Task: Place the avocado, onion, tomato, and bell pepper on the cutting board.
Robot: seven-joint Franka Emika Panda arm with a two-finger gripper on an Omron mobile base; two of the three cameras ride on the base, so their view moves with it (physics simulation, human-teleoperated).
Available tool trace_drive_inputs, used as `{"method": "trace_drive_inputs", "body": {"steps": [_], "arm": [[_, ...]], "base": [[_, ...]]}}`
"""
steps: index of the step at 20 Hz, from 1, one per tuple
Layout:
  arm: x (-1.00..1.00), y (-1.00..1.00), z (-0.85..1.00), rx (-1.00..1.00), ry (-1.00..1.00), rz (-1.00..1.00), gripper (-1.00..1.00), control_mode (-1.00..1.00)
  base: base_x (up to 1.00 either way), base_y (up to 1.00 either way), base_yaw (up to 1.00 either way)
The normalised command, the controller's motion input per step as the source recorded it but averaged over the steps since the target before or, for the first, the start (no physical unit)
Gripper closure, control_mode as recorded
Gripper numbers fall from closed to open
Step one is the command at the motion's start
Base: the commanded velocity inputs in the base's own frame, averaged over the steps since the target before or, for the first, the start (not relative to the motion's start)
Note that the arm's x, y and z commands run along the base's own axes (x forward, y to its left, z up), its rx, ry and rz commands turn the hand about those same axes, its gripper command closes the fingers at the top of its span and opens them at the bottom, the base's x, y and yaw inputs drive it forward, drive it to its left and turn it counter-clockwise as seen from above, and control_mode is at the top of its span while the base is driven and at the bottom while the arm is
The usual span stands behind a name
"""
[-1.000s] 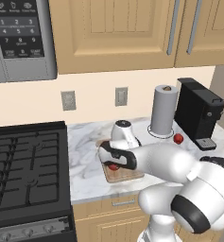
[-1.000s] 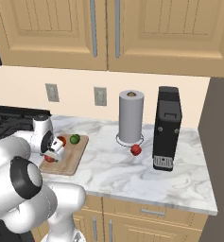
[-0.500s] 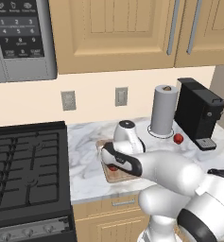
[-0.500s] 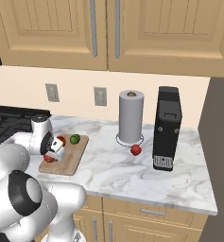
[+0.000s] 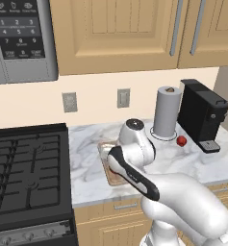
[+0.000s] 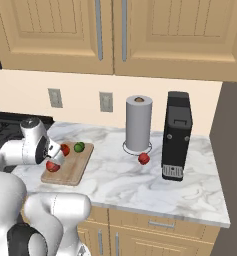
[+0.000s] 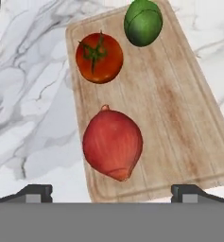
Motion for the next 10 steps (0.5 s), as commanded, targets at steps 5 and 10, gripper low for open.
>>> {"method": "trace_drive_inputs", "body": {"steps": [5,10], "arm": [[-0.51,-0.17,0.6,0.0,-0.14,0.0,-1.0,-1.0],[-0.57,-0.44,0.48,0.0,-0.22,0.0,-1.0,-1.0]], "base": [[0.0,0.0,0.0],[0.0,0.0,0.0]]}}
